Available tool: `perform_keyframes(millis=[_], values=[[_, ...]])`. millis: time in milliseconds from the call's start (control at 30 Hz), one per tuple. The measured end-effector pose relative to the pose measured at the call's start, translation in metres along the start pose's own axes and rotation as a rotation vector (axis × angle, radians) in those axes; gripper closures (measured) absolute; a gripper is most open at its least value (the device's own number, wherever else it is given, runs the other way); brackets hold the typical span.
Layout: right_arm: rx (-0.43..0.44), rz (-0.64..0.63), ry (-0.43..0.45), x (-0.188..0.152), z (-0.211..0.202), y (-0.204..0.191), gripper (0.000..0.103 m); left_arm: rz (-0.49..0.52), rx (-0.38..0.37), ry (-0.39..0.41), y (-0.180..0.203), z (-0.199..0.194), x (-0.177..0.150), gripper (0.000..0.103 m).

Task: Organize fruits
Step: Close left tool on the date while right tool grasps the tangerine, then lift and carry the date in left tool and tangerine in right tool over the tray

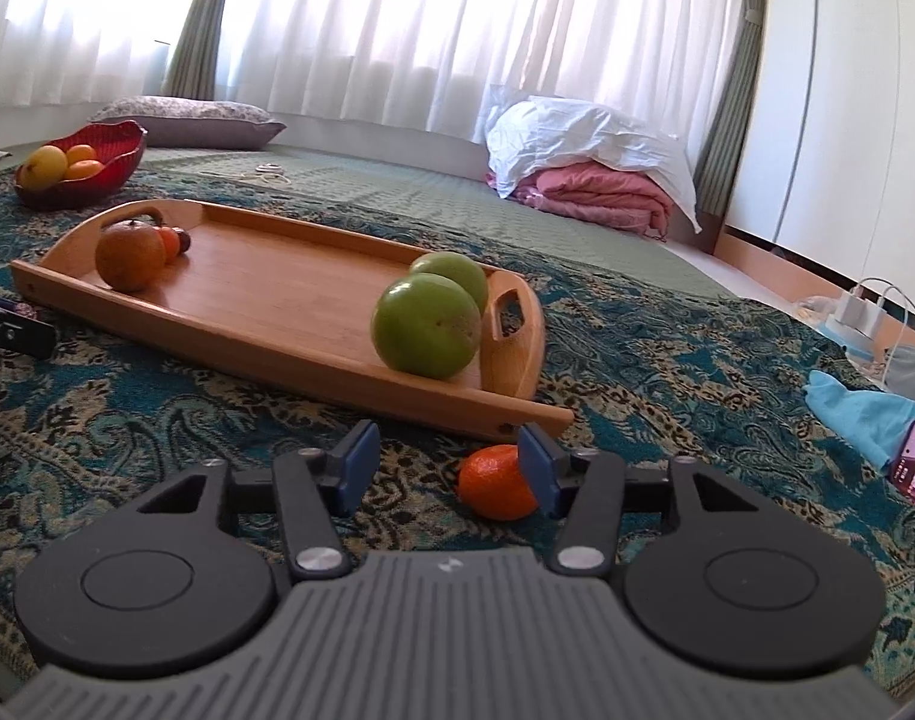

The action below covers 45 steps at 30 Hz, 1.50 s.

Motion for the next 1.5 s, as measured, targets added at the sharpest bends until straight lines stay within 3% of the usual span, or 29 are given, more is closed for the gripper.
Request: perform_keyframes(millis=[667, 900, 1167, 1500], values=[[-0.092, 0.05, -0.071, -0.008, 0.017, 0.026, 0.06, 0.018, 0.005, 0.01, 0.008, -0.003, 0.006, 0.075], [-0.059, 0.1, -0.154, -0.015, 0.032, 0.035, 0.066, 0.026, 0.006, 0.014, 0.01, -0.004, 0.008, 0.075], [-0.008, 0.103, -0.13, -0.004, 0.027, 0.031, 0.067, 0.025, 0.0, 0.011, 0.013, -0.007, 0.015, 0.075], [0.057, 0.116, -0.04, 0.045, 0.023, 0.021, 0.067, -0.028, -0.027, 0.041, 0.016, -0.013, 0.046, 0.075]])
Point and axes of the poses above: each gripper's, at about its wrist camera, not at the fingertips, and z roughly the way its jaws point, y to its right, x to its top, the point moved 8 cm from there along z, roughly the way its jaws point, and after that the axes turned 3 degrees about -z, right-handed, at the moved point
